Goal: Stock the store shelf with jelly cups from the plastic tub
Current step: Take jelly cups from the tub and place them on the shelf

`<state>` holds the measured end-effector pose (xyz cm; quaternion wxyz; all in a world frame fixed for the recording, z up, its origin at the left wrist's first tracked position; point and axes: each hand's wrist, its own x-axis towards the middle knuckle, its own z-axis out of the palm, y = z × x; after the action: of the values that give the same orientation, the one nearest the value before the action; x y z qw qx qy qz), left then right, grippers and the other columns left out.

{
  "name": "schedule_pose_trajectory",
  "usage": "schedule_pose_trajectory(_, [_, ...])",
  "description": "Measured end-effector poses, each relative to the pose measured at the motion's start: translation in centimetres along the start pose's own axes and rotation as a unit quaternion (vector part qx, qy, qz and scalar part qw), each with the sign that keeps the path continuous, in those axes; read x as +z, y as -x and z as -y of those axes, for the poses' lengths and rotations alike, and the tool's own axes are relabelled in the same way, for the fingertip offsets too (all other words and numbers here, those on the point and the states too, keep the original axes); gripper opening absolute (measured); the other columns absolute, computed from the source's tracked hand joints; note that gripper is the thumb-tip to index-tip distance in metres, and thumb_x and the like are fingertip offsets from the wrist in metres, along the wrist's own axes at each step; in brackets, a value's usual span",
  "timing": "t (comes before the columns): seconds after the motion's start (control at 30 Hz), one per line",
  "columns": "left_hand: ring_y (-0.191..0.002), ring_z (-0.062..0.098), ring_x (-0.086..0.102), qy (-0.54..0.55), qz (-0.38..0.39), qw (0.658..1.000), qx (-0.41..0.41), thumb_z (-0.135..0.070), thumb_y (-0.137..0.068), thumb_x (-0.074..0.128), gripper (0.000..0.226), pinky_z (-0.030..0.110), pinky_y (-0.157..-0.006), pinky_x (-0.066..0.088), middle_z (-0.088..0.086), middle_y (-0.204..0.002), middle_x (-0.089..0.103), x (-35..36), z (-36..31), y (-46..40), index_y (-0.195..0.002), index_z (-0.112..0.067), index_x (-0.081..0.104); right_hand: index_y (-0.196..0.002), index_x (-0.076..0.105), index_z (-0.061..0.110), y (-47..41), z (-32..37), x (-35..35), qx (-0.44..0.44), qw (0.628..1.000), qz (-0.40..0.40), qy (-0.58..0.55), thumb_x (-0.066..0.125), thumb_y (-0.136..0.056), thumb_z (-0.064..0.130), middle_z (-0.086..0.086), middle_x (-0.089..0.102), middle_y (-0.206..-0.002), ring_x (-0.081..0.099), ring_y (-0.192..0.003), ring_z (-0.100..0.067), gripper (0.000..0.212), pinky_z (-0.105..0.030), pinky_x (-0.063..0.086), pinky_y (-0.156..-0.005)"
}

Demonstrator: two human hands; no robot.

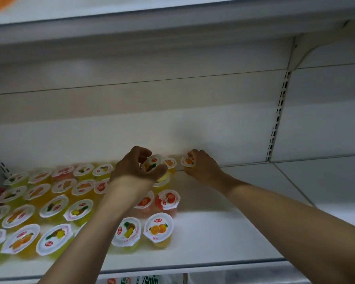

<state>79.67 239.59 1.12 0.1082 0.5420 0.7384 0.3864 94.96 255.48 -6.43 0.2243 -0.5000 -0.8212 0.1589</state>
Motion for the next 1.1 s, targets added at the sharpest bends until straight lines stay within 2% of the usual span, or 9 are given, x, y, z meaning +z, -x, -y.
schedule_pose_trajectory(0.13, [-0.090, 0.015, 0.060, -0.023, 0.016, 1.000, 0.013, -0.051, -0.076, 0.071, 0.049, 0.039, -0.081, 0.055, -0.012, -0.105, 0.057, 0.4, -0.4, -0.5, -0.115, -0.033, 0.048, -0.142, 0.033, 0.014, 1.3, -0.2, -0.8, -0.007, 0.999, 0.004, -0.038, 0.066, -0.087, 0.027, -0.014, 0.038, -0.132, 0.054, -0.113, -0.032, 0.065, -0.034, 0.044, -0.093])
schedule_pose_trajectory(0.2, [-0.089, 0.015, 0.060, -0.040, 0.020, 0.999, 0.028, -0.051, -0.075, 0.072, 0.051, 0.036, -0.078, 0.054, -0.012, -0.104, 0.056, 0.6, -0.6, -0.9, -0.116, -0.031, 0.049, -0.146, 0.024, 0.016, 2.5, -0.5, -1.5, -0.012, 0.997, -0.029, -0.065, 0.067, -0.086, 0.027, -0.014, 0.031, -0.137, 0.052, -0.115, -0.033, 0.075, -0.039, 0.046, -0.095])
schedule_pose_trajectory(0.27, [-0.086, 0.013, 0.059, -0.053, 0.029, 0.997, 0.047, -0.050, -0.075, 0.073, 0.053, 0.029, -0.073, 0.049, -0.012, -0.103, 0.057, 1.2, -1.0, -1.3, -0.117, -0.029, 0.050, -0.147, 0.021, 0.017, 3.8, -0.8, -2.2, -0.010, 0.995, -0.060, -0.085, 0.065, -0.086, 0.024, -0.010, 0.027, -0.141, 0.050, -0.117, -0.032, 0.076, -0.039, 0.047, -0.092])
schedule_pose_trajectory(0.4, [-0.091, 0.012, 0.059, -0.115, 0.052, 0.989, 0.080, -0.052, -0.075, 0.071, 0.055, 0.027, -0.076, 0.045, -0.011, -0.109, 0.062, 3.9, -1.8, -2.3, -0.120, -0.030, 0.048, -0.145, 0.026, 0.023, 6.4, -0.8, -3.7, -0.017, 0.993, -0.086, -0.075, 0.062, -0.089, 0.029, 0.000, 0.027, -0.143, 0.047, -0.121, -0.021, 0.066, -0.040, 0.049, -0.088])
schedule_pose_trajectory(0.53, [-0.103, 0.017, 0.057, -0.227, 0.055, 0.965, 0.118, -0.061, -0.072, 0.066, 0.060, 0.037, -0.093, 0.037, -0.009, -0.110, 0.065, 6.8, -1.0, -3.7, -0.120, -0.031, 0.045, -0.141, 0.032, 0.026, 8.5, -1.1, -5.2, -0.026, 0.991, -0.101, -0.087, 0.063, -0.087, 0.028, 0.007, 0.031, -0.137, 0.047, -0.116, -0.012, 0.062, -0.038, 0.050, -0.087])
schedule_pose_trajectory(0.77, [-0.105, 0.018, 0.052, -0.307, 0.057, 0.940, 0.135, -0.064, -0.067, 0.060, 0.068, 0.039, -0.092, 0.032, -0.007, -0.105, 0.064, 8.7, 0.4, -4.7, -0.121, -0.028, 0.041, -0.136, 0.038, 0.032, 10.8, -2.3, -6.8, -0.032, 0.987, -0.126, -0.091, 0.065, -0.086, 0.028, 0.013, 0.037, -0.127, 0.049, -0.106, -0.004, 0.057, -0.034, 0.051, -0.087])
schedule_pose_trajectory(0.93, [-0.107, 0.019, 0.052, -0.322, 0.073, 0.934, 0.136, -0.068, -0.069, 0.058, 0.071, 0.038, -0.093, 0.032, -0.005, -0.109, 0.064, 8.7, 0.0, -4.6, -0.124, -0.028, 0.041, -0.137, 0.037, 0.031, 11.8, -2.7, -6.9, -0.033, 0.988, -0.123, -0.082, 0.065, -0.087, 0.029, 0.010, 0.038, -0.131, 0.050, -0.111, -0.006, 0.058, -0.032, 0.050, -0.089])
schedule_pose_trajectory(1.03, [-0.116, 0.020, 0.047, -0.351, 0.096, 0.920, 0.148, -0.075, -0.072, 0.054, 0.075, 0.039, -0.096, 0.032, -0.006, -0.120, 0.061, 7.9, -1.0, -3.8, -0.129, -0.028, 0.043, -0.138, 0.037, 0.031, 12.1, -2.8, -6.8, -0.033, 0.992, -0.111, -0.048, 0.064, -0.087, 0.032, 0.008, 0.039, -0.133, 0.052, -0.114, -0.014, 0.057, -0.035, 0.049, -0.089])
schedule_pose_trajectory(1.1, [-0.122, 0.019, 0.043, -0.334, 0.082, 0.925, 0.164, -0.076, -0.076, 0.048, 0.072, 0.038, -0.098, 0.030, -0.007, -0.126, 0.057, 7.2, -2.0, -2.6, -0.131, -0.030, 0.046, -0.139, 0.034, 0.033, 12.5, -3.0, -7.0, -0.029, 0.994, -0.104, -0.011, 0.060, -0.088, 0.037, 0.007, 0.040, -0.135, 0.053, -0.116, -0.019, 0.057, -0.036, 0.049, -0.090])
